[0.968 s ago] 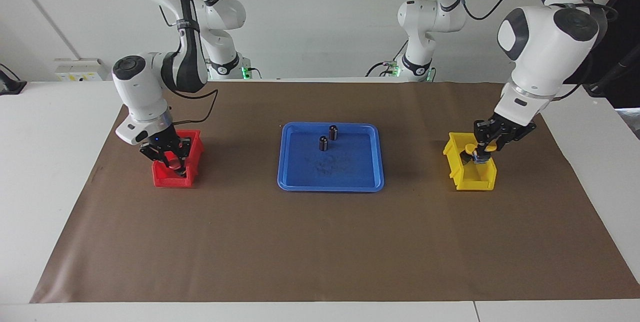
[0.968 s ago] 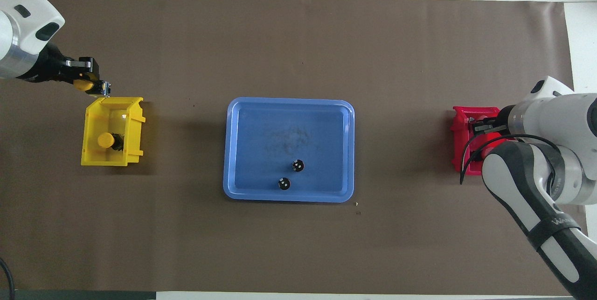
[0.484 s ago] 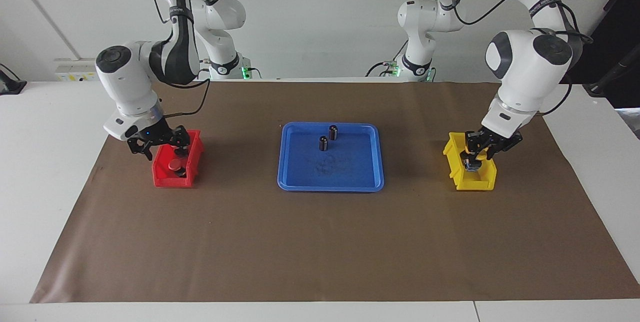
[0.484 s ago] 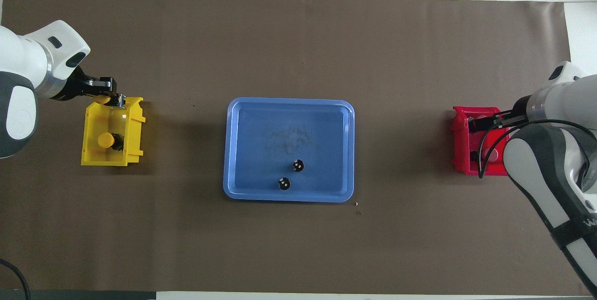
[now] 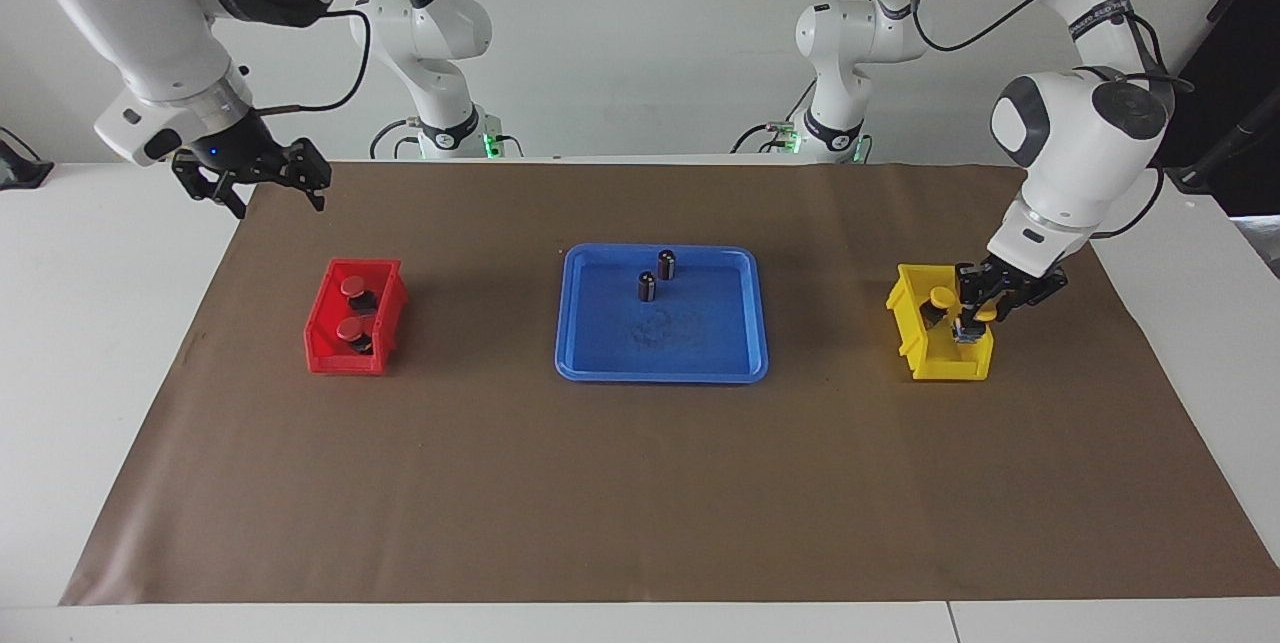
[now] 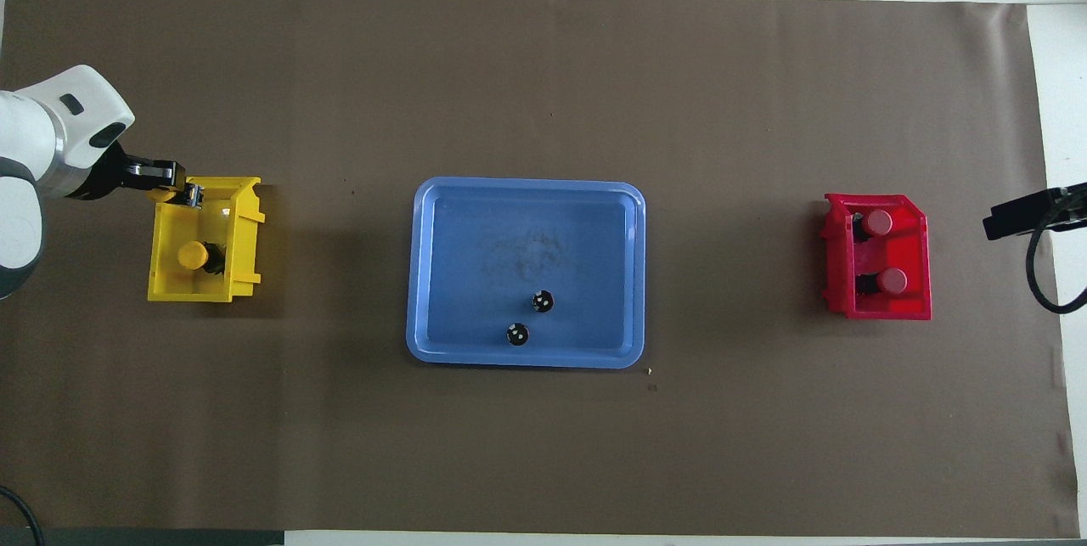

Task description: Sort red and yellow buttons by color

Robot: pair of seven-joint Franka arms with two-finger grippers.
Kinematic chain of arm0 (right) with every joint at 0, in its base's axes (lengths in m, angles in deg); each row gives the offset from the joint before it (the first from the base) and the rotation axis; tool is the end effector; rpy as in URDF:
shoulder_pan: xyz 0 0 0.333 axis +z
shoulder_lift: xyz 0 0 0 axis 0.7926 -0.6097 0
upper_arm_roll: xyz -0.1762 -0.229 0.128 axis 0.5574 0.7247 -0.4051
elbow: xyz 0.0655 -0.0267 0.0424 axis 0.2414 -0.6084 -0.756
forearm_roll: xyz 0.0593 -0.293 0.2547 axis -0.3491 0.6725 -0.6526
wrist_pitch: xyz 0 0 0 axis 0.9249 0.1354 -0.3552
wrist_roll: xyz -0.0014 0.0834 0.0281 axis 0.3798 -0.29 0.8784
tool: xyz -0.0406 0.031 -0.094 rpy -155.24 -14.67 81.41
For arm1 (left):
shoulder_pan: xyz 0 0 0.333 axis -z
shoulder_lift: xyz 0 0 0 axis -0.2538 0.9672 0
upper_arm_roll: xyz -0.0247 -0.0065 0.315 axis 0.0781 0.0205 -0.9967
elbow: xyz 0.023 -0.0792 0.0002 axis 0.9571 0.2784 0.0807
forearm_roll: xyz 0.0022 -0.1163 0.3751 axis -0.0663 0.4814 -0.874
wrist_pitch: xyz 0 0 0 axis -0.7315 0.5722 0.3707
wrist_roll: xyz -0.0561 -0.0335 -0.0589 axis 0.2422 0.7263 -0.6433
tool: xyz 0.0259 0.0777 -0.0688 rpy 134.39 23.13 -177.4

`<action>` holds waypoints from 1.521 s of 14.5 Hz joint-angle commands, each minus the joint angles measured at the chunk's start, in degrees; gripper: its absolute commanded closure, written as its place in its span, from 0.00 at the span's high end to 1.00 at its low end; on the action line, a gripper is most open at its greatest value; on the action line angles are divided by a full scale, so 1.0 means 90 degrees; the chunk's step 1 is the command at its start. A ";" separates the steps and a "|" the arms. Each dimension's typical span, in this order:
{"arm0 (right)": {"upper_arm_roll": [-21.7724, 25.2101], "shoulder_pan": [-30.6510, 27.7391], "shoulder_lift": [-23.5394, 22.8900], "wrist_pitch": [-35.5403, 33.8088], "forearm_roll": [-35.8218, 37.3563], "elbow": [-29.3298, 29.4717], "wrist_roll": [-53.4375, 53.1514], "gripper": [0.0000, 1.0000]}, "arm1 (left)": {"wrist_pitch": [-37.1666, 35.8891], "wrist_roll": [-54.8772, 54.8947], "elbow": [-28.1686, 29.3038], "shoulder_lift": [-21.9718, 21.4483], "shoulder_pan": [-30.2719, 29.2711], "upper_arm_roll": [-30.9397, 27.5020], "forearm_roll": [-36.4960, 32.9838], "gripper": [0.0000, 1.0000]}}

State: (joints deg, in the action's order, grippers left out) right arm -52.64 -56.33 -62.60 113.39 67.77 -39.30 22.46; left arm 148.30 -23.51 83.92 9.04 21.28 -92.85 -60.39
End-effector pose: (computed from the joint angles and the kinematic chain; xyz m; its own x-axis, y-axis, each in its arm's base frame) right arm 0.5248 -0.0695 0.6097 0.9924 0.0941 -0.0795 0.0954 -0.9953 0.0137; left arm 0.5818 -0.0225 0.4405 0.9831 -0.1650 0.0794 -0.1628 -0.9861 -0.0325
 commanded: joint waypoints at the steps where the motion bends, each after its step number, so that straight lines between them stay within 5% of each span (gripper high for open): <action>1: -0.0056 -0.0395 -0.0136 -0.0074 -0.0099 0.0166 -0.0195 1.00 | 0.0418 0.0080 0.0505 -0.0178 -0.0017 0.0025 -0.0052 0.01; 9: -0.0203 -0.0348 -0.0126 -0.0034 0.0057 0.0234 -0.0382 1.00 | 0.1336 0.0041 0.1044 0.0037 -0.0241 0.0025 -0.0052 0.07; 10: -0.0203 -0.0348 -0.0126 -0.0044 0.0057 0.0234 -0.0372 1.00 | 0.1385 0.0022 0.1044 0.0037 -0.0242 0.0025 -0.0052 0.26; 11: -0.0203 -0.0348 -0.0126 -0.0044 0.0057 0.0234 -0.0381 1.00 | 0.1386 0.0022 0.1034 0.0037 -0.0242 0.0025 -0.0052 0.57; 17: -0.0213 -0.0338 -0.0155 -0.0024 0.0194 0.0312 -0.0382 1.00 | 0.0756 -0.0301 0.0461 0.0066 -0.0134 0.0093 0.0026 0.73; 19: -0.0213 -0.0192 -0.0175 0.0005 0.0213 0.0312 -0.0391 1.00 | -0.0260 -0.0155 -0.0417 0.0096 -0.0125 0.0113 0.0046 1.00; 22: -0.0213 -0.0172 -0.0175 0.0005 0.0233 0.0302 -0.0401 1.00 | -0.0926 0.0021 -0.0928 -0.0011 -0.0125 0.0181 0.0085 1.00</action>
State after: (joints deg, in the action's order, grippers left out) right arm -54.36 -57.93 -63.33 113.35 69.01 -37.71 19.62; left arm 144.23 -24.46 78.52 9.35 19.76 -91.33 -60.30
